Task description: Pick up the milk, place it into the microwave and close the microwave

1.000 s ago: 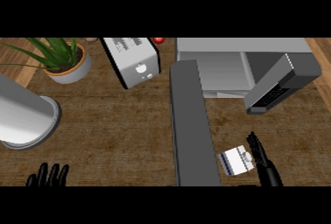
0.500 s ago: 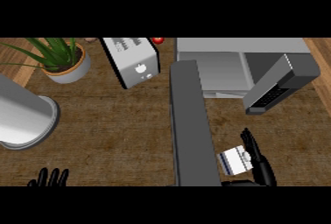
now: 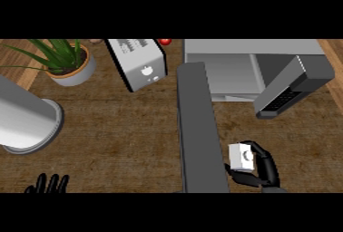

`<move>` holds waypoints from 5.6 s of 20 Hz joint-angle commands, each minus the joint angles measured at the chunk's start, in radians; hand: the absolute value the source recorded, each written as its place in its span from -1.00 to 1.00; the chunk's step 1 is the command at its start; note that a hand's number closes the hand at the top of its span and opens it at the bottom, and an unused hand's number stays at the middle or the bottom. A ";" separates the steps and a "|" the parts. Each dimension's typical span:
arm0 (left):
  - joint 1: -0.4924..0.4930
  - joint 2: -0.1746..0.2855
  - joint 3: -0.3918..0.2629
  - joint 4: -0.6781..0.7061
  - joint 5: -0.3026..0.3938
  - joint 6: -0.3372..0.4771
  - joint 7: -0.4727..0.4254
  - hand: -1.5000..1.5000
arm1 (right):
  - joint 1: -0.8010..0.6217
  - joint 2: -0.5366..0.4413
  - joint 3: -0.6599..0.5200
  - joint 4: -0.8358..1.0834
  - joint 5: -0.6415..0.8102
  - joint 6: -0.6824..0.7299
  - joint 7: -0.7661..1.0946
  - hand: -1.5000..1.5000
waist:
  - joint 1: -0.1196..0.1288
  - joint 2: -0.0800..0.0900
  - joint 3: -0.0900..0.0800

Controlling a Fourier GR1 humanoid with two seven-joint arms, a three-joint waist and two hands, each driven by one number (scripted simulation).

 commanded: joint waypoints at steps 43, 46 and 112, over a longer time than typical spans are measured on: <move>0.059 0.015 -0.026 -0.008 0.021 -0.012 -0.042 -1.00 | 0.216 0.042 0.069 -0.769 -0.274 0.157 0.391 1.00 | -0.013 -0.003 0.003; 0.055 0.031 0.005 0.023 0.048 -0.034 -0.057 -1.00 | 0.307 0.061 0.208 -0.859 -0.304 0.064 0.397 1.00 | -0.010 -0.003 0.003; -0.015 0.119 0.084 0.093 0.107 -0.149 -0.045 -1.00 | -0.794 -0.141 -0.062 0.436 -0.096 -0.837 0.165 1.00 | 0.144 0.066 0.009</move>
